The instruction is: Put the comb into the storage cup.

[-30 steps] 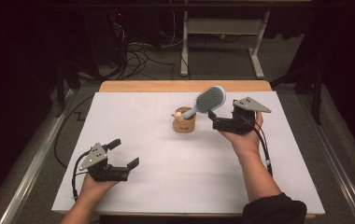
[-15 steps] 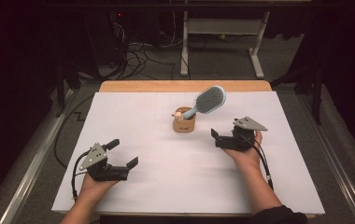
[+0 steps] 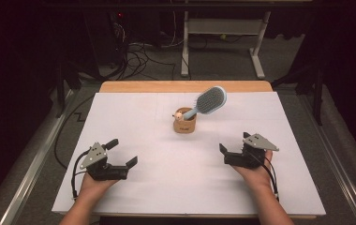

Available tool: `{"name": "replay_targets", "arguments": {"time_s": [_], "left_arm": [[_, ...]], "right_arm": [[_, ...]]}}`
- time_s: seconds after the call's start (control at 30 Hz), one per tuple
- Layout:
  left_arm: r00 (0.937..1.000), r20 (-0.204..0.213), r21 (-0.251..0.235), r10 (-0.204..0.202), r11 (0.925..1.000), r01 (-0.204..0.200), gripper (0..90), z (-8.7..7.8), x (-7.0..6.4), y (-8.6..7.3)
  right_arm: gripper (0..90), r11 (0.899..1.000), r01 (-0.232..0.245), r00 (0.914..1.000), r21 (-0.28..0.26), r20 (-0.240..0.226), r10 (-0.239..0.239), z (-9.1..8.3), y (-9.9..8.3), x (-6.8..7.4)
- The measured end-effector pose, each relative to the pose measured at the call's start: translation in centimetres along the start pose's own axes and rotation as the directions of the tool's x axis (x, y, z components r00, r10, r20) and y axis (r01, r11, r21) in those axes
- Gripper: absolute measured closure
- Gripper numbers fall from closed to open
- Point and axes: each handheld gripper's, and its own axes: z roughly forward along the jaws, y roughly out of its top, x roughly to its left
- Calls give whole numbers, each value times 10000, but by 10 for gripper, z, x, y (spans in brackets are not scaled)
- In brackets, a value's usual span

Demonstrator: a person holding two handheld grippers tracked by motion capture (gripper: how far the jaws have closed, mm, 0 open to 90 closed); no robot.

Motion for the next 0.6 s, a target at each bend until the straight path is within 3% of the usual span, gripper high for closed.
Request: {"name": "replay_targets", "arguments": {"time_s": [0.6], "left_arm": [[9993, -299, 69, -215, 9997, 217, 0, -7, 7, -3]], "right_arm": [[4, 9984, -31, 9986, -559, 531, 60, -77, -34, -25]]}}
